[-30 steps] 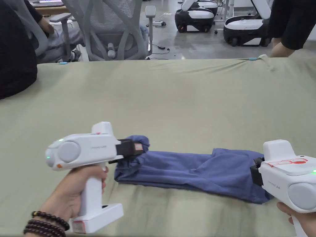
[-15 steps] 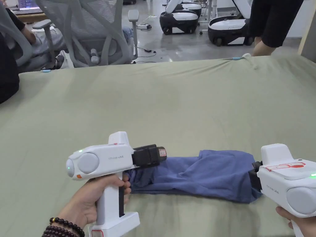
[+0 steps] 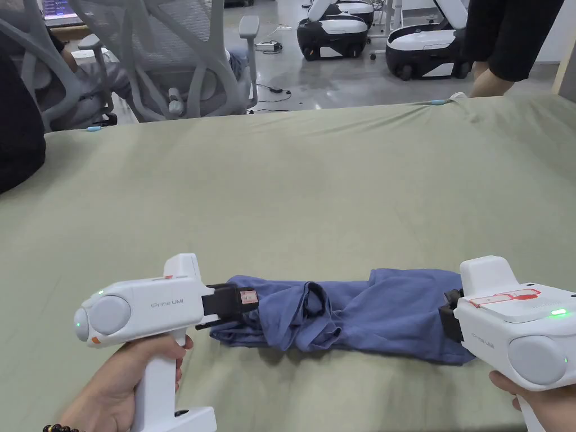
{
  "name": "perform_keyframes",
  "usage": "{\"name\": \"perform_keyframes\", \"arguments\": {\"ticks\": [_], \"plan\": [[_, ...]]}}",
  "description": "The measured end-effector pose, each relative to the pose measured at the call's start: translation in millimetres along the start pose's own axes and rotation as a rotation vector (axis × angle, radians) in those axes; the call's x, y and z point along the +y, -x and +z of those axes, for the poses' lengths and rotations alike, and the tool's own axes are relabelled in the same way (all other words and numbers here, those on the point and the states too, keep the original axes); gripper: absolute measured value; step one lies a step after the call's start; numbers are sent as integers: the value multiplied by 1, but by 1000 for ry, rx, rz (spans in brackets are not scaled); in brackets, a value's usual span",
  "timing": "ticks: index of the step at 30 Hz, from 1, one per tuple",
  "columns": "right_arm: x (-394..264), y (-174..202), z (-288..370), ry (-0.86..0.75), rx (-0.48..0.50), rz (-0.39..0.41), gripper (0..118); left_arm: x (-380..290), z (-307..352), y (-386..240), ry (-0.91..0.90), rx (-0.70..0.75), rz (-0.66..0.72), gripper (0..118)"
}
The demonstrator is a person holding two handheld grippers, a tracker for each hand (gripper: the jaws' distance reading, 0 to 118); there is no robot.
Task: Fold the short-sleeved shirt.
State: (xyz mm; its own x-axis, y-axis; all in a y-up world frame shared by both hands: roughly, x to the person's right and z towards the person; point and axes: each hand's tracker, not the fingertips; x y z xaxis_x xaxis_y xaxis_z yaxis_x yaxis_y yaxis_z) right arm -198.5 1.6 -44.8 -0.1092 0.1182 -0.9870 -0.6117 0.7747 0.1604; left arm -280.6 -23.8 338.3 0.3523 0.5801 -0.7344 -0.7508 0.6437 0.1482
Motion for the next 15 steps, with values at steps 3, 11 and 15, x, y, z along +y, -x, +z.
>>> {"name": "perform_keyframes", "arguments": {"ticks": [3,11,15], "plan": [[0,-1,1,1,0,1,0,-9,-17,-1,33,3,-7,0],[-5,-13,3,9,-20,-16,0,-18,-104,-19,121,-22,29,0],[-9,-20,4,17,-36,-23,0,-15,-117,-46,106,-12,65,0]]}}
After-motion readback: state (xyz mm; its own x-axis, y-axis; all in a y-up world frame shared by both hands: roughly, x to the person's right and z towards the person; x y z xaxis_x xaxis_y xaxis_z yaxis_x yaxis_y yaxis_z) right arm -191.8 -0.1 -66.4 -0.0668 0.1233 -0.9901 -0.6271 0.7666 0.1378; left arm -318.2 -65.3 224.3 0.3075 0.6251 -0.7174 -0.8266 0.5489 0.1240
